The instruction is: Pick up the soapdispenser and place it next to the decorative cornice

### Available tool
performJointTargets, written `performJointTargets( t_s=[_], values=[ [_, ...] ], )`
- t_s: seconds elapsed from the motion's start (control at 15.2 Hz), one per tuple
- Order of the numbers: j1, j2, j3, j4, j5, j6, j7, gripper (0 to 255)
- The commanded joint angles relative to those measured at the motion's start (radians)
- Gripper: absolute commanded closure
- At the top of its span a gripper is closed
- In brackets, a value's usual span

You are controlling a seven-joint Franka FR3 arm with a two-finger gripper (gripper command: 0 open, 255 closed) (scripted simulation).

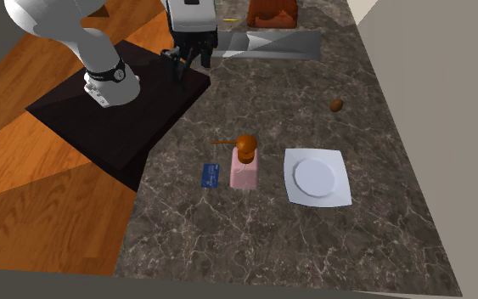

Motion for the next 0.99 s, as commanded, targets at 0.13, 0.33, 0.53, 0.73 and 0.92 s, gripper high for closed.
performJointTargets(
  t_s=[0.13, 0.33, 0.53, 0.73, 0.92],
  values=[
    [-0.005, 0.149, 0.003, 0.081, -0.035, 0.089, 0.014, 0],
    [-0.007, 0.258, 0.004, 0.151, -0.062, 0.143, 0.027, 0],
    [-0.007, 0.368, 0.002, 0.234, -0.091, 0.184, 0.041, 0],
    [-0.006, 0.478, -0.003, 0.328, -0.119, 0.214, 0.055, 0],
    [-0.006, 0.522, -0.006, 0.358, -0.129, 0.234, 0.06, 0]
  ],
)
